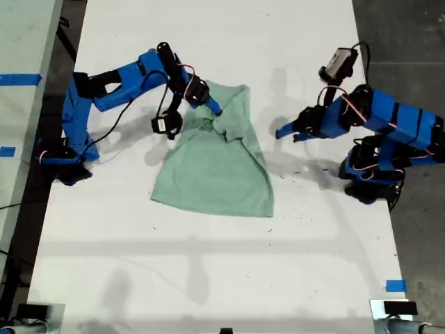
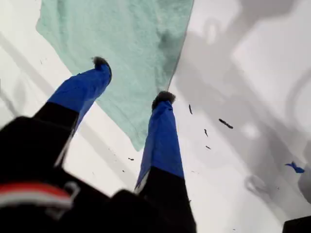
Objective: Fold tshirt
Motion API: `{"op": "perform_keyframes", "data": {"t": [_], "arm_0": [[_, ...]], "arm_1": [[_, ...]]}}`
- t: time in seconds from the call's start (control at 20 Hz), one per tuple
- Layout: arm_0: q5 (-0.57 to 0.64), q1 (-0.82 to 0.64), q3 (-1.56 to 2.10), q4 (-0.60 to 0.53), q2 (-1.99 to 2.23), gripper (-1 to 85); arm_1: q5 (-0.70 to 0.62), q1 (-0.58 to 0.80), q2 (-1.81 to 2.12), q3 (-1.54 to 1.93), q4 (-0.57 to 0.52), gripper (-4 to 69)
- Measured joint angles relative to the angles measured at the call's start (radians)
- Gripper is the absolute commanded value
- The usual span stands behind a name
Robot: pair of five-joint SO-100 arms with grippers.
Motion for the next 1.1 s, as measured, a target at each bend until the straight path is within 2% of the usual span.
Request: {"op": "perform_keyframes", "data": {"t": [0.1, 0.15, 0.25, 0.45, 0.75, 0.85, 1.1], "arm_0": [[-0.046, 0.000, 0.132, 0.112, 0.172, 24.3], [-0.077, 0.000, 0.233, 0.118, 0.275, 23.3], [-0.156, 0.035, 0.488, 0.107, 0.497, 22.8], [-0.357, 0.201, 0.914, 0.080, 0.933, 22.1], [-0.614, 0.471, 1.117, 0.075, 1.123, 22.6], [-0.652, 0.517, 1.147, 0.074, 1.129, 22.3], [-0.666, 0.522, 1.170, 0.046, 1.132, 22.0]], "arm_1": [[0.002, -0.026, 0.000, 0.000, 0.000, 20.7], [0.005, -0.044, 0.000, 0.000, 0.002, 20.9], [0.026, -0.086, 0.000, 0.000, 0.018, 21.8], [0.089, -0.196, 0.000, 0.000, 0.100, 24.4], [0.224, -0.405, -0.009, 0.000, 0.183, 26.9], [0.252, -0.443, -0.044, 0.000, 0.187, 27.4], [0.252, -0.448, -0.158, 0.000, 0.187, 27.0]]}}
